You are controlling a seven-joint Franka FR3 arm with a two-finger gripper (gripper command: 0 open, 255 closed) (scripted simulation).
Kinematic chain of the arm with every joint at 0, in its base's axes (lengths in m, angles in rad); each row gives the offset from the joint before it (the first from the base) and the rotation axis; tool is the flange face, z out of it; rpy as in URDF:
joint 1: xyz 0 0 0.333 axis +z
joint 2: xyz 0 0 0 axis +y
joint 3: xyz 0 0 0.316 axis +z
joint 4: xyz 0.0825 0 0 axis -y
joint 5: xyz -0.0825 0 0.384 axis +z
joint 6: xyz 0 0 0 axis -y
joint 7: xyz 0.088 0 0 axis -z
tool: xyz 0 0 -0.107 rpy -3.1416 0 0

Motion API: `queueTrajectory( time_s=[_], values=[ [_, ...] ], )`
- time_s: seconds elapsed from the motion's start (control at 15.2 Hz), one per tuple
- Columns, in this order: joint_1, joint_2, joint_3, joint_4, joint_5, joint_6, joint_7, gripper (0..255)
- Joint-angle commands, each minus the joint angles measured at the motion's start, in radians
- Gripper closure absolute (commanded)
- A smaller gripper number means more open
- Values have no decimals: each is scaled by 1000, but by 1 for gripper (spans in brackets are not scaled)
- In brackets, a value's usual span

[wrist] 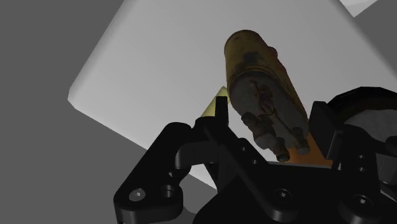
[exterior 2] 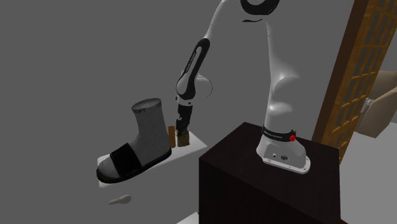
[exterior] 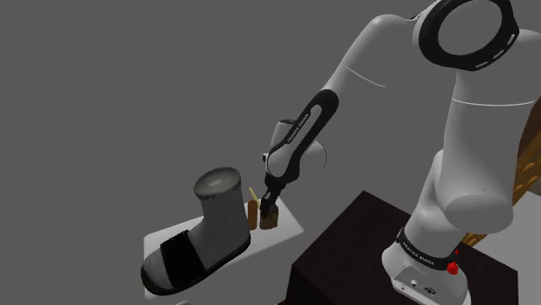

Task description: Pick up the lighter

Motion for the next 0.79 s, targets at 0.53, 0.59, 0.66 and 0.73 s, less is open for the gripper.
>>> queueTrajectory(
  time_s=[0.53, 0.59, 0.66, 0.73],
  values=[
    [19, -147, -39, -19, -98, -127, 93, 255],
    [19, -161, -41, -19, -108, -141, 102, 255],
    [19, -176, -43, -19, -117, -155, 110, 255],
    [18, -190, -44, -19, -125, -169, 118, 255]
  ],
)
